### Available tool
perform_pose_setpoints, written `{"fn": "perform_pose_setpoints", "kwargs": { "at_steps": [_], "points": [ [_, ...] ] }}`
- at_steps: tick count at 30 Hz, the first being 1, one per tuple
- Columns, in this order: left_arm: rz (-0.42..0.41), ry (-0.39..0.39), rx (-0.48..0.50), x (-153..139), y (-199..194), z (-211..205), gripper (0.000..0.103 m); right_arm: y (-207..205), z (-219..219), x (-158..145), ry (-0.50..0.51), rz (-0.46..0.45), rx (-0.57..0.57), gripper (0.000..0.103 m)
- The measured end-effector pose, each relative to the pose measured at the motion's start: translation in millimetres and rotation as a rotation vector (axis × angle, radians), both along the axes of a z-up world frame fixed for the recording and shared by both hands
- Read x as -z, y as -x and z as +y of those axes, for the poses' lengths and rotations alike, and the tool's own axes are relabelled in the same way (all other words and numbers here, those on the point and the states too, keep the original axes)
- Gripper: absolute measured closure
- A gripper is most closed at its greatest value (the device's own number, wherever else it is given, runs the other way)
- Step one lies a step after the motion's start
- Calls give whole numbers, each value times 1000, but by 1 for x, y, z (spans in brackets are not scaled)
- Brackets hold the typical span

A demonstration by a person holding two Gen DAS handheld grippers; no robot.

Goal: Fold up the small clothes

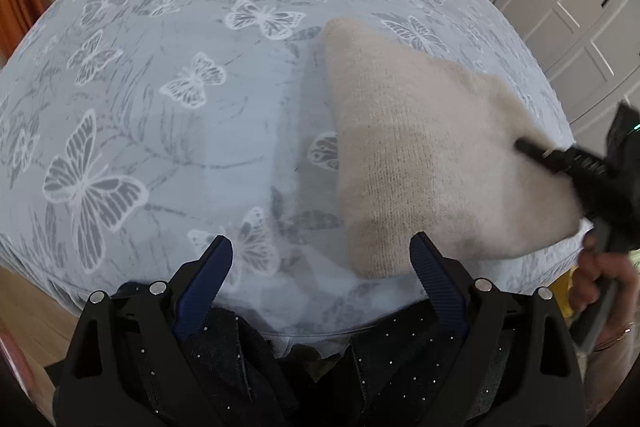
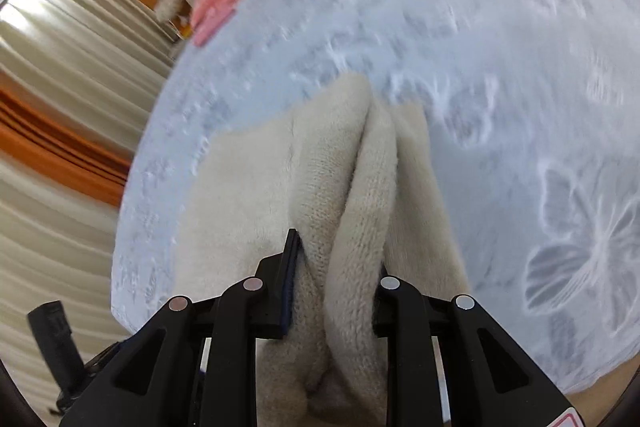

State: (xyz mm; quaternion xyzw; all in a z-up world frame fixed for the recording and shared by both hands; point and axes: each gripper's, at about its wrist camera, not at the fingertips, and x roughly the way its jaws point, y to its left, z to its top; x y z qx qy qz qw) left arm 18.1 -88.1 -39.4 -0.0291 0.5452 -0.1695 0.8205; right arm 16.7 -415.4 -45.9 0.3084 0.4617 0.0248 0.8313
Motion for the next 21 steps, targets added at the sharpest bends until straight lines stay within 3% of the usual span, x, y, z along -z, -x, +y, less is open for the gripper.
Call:
{"fn": "perform_pose_setpoints", "kwargs": {
  "at_steps": [1,3,4,5,7,11,13,16,19,21],
  "points": [
    [-2,-5,4,0,-1,-3,15,3,-1,3,1,4,1,83],
    [0,-9,2,2,-2,-8,15,-6,-8,40,49,116,-4,81],
    [2,-11,1,2,-3,-10,15,-7,-10,58,41,137,-7,79],
    [9,-15,2,3,-4,-13,15,-9,-7,57,11,110,7,79],
    [12,-33,11,5,-5,-18,15,-7,-9,45,-25,92,21,79],
    [6,-57,14,7,-5,-23,15,1,-2,26,0,79,21,74],
    [6,-64,14,7,-5,-24,15,13,2,13,63,53,34,73],
    [10,-68,9,7,-4,-24,15,37,13,-16,239,-24,52,73],
    [4,-54,5,4,-1,-24,15,57,22,-35,169,-103,-3,73],
    [-20,6,19,-5,5,-27,15,60,26,-28,101,-90,-49,78]
  ]
}}
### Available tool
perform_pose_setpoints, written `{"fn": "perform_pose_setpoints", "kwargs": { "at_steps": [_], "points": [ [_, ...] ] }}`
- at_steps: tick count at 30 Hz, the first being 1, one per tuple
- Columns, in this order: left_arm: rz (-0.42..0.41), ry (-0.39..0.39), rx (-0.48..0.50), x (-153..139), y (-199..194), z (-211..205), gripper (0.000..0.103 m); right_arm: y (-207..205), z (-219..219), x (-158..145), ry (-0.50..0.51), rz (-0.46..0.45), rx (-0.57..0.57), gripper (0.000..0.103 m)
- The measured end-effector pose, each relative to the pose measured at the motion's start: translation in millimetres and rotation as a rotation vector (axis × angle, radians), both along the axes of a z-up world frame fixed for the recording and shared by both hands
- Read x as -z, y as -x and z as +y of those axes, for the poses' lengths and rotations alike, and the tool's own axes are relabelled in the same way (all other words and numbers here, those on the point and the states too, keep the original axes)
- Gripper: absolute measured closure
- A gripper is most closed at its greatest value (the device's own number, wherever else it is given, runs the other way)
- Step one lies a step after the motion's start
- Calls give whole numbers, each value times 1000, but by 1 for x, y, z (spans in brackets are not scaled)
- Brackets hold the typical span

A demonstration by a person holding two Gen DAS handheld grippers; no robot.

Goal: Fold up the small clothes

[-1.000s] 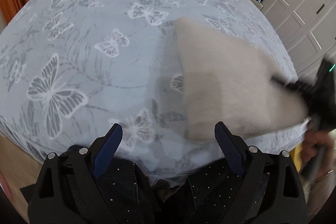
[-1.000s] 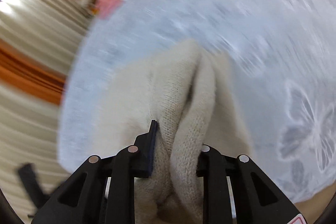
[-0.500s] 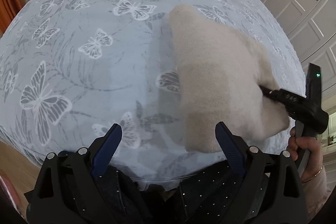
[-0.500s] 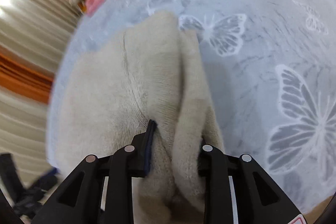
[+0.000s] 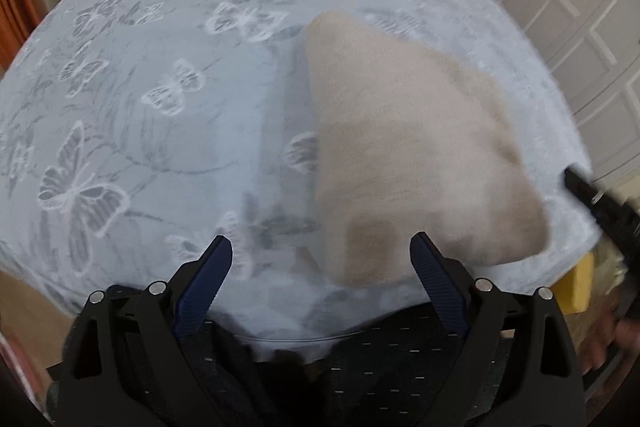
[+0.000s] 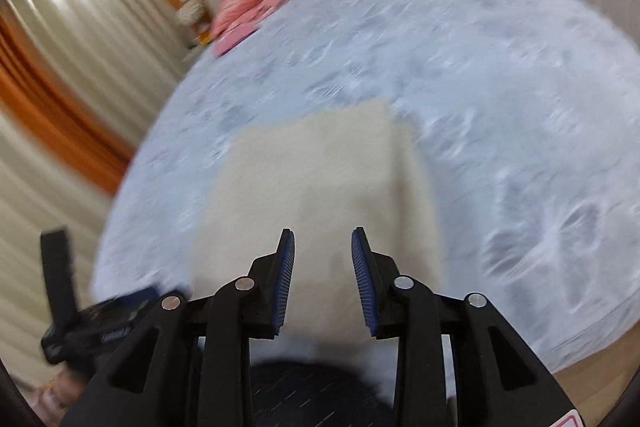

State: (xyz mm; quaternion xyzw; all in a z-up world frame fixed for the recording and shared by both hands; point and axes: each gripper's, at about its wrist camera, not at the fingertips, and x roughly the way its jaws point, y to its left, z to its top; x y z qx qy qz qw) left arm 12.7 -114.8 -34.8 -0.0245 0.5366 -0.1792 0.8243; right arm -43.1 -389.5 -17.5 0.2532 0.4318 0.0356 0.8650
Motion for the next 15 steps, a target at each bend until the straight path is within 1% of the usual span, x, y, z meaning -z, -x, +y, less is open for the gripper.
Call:
{"fn": "perform_pose_setpoints", "kwargs": {
  "at_steps": [1,2,3,4,5,6,7,8,9,10,12,13,14,15],
  "points": [
    [-18,41,16,-6,5,-2,15,2,1,7,-24,17,-12,81],
    [-31,62,26,-9,8,-5,15,2,2,18,-25,42,-16,82],
    [-42,73,35,-10,11,-9,15,1,2,28,-11,73,-12,87],
    [-39,61,47,-7,12,-15,15,0,-1,42,2,111,-2,101],
    [-23,43,53,-2,11,-19,15,-2,-10,64,15,170,28,103],
    [11,17,60,10,7,-25,15,0,-20,82,2,204,58,103],
    [58,-43,52,32,1,-29,17,3,-32,97,-89,190,86,103],
    [98,-96,42,50,-4,-31,18,7,-41,102,-166,170,114,103],
    [128,-107,37,61,-6,-30,19,10,-47,102,-217,170,136,103],
    [170,-91,15,73,-7,-25,18,11,-48,98,-218,171,138,103],
    [206,-45,-12,77,-6,-18,18,10,-42,79,-164,178,113,103],
    [209,-40,-15,75,-4,-16,18,10,-40,70,-149,168,100,101],
    [203,-39,-11,69,-2,-14,19,9,-39,54,-116,139,86,98],
    [191,-24,-7,61,0,-12,19,7,-40,41,-77,116,89,87]
  ]
}}
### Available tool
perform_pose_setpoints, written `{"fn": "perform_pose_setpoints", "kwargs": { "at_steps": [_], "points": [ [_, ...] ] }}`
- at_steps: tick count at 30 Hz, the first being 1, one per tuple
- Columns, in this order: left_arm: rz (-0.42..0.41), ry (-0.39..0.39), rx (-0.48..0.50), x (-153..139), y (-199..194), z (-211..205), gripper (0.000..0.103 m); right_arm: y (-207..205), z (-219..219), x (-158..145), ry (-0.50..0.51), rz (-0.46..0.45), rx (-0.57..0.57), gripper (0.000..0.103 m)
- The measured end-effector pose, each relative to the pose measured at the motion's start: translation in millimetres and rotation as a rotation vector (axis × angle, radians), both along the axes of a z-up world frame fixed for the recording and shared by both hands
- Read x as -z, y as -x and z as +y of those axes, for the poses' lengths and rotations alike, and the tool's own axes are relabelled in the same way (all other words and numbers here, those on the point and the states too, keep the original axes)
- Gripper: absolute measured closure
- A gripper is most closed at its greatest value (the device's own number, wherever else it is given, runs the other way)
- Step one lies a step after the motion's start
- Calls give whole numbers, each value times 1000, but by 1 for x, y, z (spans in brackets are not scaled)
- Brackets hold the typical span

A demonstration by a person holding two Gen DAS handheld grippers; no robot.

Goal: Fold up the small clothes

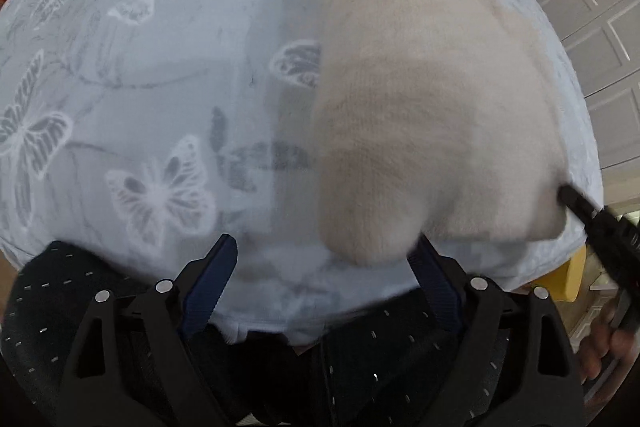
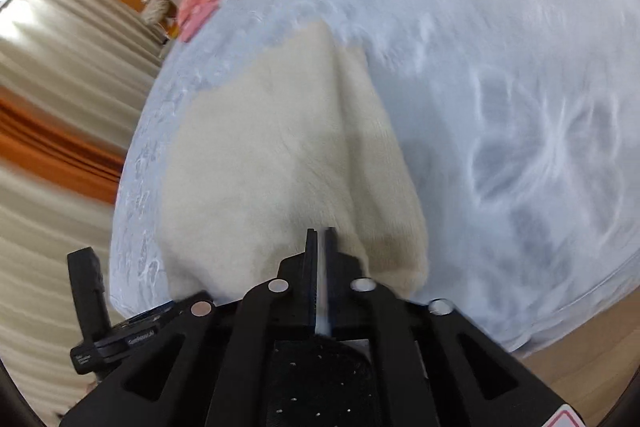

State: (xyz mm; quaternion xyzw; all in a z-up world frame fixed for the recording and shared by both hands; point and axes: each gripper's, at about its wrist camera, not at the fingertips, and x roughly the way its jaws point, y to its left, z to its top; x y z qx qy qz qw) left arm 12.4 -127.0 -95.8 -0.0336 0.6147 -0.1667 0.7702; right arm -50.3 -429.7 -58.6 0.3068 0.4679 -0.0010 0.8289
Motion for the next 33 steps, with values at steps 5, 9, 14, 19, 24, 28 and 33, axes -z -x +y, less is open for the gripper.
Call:
{"fn": "perform_pose_setpoints", "kwargs": {
  "at_steps": [5,9,14,19,24,28,33],
  "points": [
    [-73,167,-57,-49,-15,15,8,-16,-26,-29,140,-60,66,18],
    [-9,249,-102,-43,-56,12,6,-40,-35,7,71,46,36,18],
    [81,203,-138,-1,-89,-5,5,-49,-19,55,-106,94,-7,18],
    [175,309,-199,30,-96,-8,5,-49,-15,74,-218,59,37,9],
    [157,356,-136,16,-96,-15,36,-52,-12,74,-252,58,57,52],
    [102,315,-98,-18,-85,-21,55,-40,-6,43,-201,15,71,66],
    [-3,257,-40,-69,-62,-22,58,-15,10,-6,-158,-43,83,68]
  ]
}}
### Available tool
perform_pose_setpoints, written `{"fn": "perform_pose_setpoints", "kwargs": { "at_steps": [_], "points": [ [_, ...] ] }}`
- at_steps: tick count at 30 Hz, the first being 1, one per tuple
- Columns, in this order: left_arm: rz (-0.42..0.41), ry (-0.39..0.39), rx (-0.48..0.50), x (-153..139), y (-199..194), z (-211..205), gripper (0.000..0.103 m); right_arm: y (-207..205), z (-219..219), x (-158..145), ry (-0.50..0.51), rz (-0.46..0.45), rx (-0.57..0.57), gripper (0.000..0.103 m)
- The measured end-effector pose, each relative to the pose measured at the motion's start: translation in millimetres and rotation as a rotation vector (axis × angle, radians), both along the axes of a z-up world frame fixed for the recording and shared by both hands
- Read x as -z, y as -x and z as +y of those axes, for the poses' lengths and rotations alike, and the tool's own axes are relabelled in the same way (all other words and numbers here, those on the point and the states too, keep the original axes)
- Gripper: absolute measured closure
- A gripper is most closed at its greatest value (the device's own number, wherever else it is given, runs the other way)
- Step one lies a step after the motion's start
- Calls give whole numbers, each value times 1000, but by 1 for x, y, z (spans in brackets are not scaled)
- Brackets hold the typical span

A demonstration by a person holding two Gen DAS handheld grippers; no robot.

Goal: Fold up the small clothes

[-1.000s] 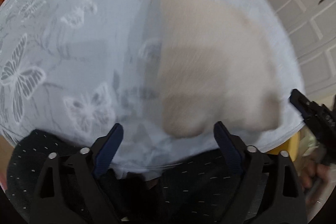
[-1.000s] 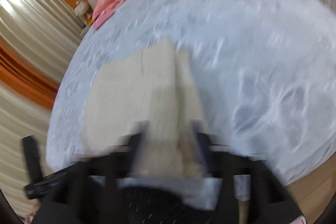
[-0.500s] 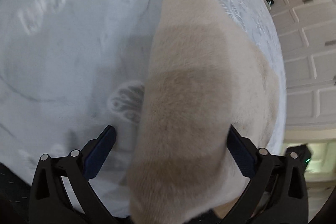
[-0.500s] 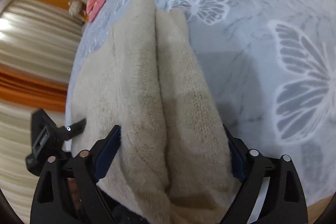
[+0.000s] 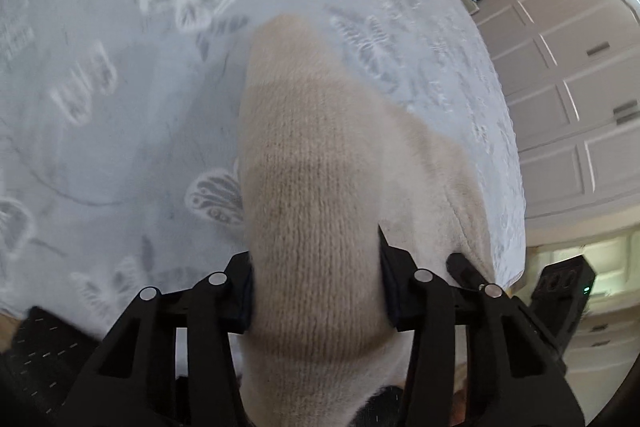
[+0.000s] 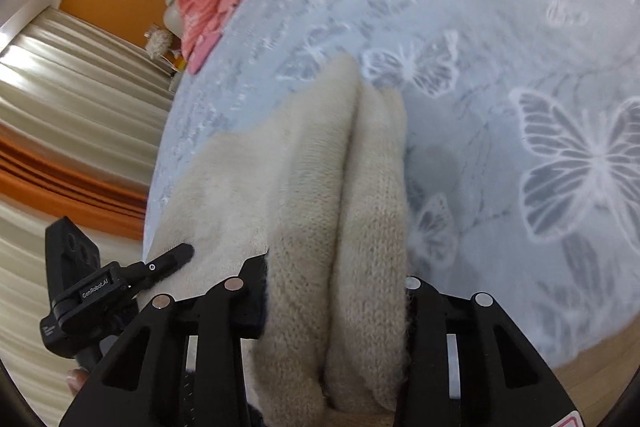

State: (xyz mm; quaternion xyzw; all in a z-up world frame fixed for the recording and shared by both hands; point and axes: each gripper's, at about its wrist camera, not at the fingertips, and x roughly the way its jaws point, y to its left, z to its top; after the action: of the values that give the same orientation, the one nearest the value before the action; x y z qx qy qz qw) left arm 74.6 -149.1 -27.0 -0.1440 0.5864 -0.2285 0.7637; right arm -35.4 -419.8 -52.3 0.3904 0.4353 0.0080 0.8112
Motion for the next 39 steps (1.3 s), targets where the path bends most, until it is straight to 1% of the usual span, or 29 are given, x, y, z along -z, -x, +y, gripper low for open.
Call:
{"fn": "perform_pose_setpoints", "kwargs": {
  "at_steps": [4,6,10,13,16,19,22,25,31,39],
  "points": [
    [-90,-21,51,-42,25,11,58,30,13,-39,34,-53,-4,68],
    [-141,-36,74,-65,43,17,58,45,23,-59,48,-83,-7,68],
    [-244,-63,108,-106,81,26,58,85,40,-103,121,-167,-27,68],
    [-303,-67,114,-133,107,36,58,105,58,-134,178,-228,-38,68],
    [-366,-67,116,-161,132,54,58,123,74,-161,209,-292,-45,68],
    [-417,-59,106,-182,146,68,58,137,90,-185,244,-349,-59,68],
    [-491,-56,98,-209,160,84,58,147,101,-206,255,-403,-71,68],
    [-542,-50,86,-228,171,94,58,156,113,-226,272,-452,-80,68],
    [-645,-42,63,-264,191,107,57,166,124,-258,300,-540,-85,68],
    [-737,-29,37,-298,201,118,57,167,135,-295,341,-630,-98,68]
  ]
}}
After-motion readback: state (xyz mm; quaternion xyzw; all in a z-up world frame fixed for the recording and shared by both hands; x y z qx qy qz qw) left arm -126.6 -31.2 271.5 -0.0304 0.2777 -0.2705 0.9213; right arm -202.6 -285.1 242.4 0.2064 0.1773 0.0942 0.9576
